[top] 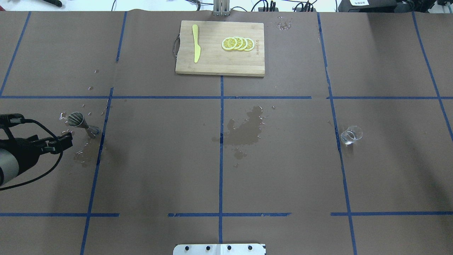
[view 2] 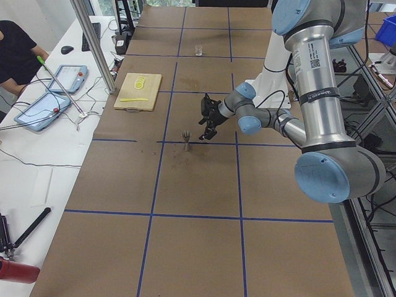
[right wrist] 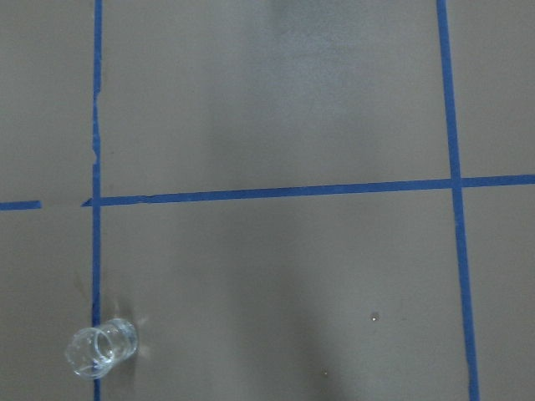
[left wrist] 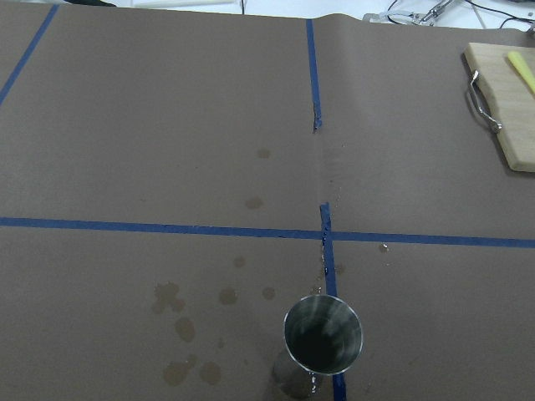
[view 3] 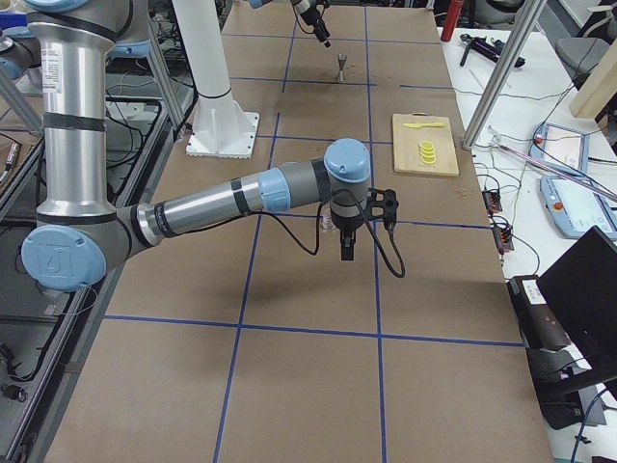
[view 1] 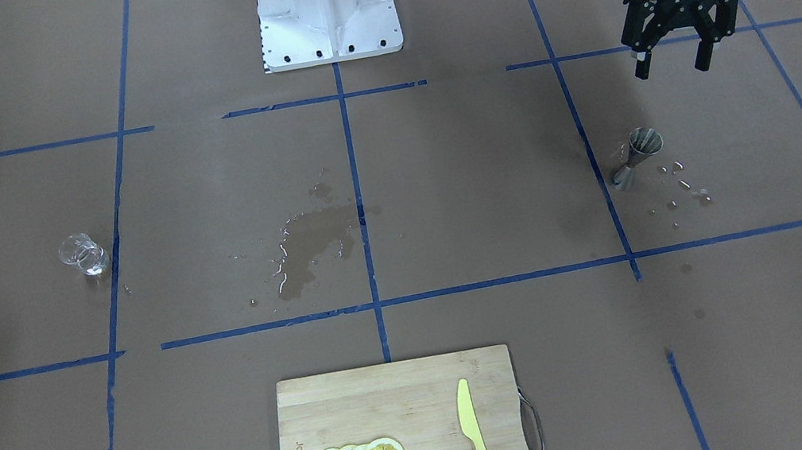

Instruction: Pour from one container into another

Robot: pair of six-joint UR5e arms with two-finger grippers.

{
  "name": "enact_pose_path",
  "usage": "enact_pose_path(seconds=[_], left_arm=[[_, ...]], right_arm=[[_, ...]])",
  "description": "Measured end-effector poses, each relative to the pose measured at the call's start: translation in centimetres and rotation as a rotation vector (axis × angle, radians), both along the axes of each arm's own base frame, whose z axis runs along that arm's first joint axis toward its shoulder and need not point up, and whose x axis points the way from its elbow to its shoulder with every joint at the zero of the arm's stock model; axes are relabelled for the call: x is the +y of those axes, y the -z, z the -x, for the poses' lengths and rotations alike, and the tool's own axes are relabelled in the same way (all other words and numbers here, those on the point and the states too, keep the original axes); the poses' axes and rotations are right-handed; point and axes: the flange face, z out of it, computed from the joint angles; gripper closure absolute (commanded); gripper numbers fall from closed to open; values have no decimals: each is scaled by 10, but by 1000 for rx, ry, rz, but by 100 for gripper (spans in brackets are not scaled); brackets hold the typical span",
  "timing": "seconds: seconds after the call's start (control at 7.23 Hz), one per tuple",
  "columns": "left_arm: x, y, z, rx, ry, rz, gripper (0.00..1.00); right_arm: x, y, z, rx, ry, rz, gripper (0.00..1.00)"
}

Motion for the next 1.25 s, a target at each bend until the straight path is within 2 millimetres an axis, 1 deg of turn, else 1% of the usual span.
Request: enact_pose_path(seconds=[0.28,0.42,0.55,0.69,0.83,1.11,1.25], left_arm=[[0,-5,-54,-53,78,3,1],[-5,-1,-83,-72,112,4,1],[-9,-4,-103,-92,148,0,1],[-13,-14,-115,-116,188,-15,1],[-15,-22,-121,-131,214,-25,1],[-14,-35,-123,-152,238,-39,3],[-15,-44,-122,-158,264,-64,7]], right_arm=[[13,43,30,7,-46,20,0],[20,61,43,11,-63,24,0],[27,75,55,15,-76,25,0],[34,88,69,24,-88,26,0],[41,99,84,29,-95,30,0],[49,112,107,15,-100,29,0],[51,114,114,9,-102,25,0]])
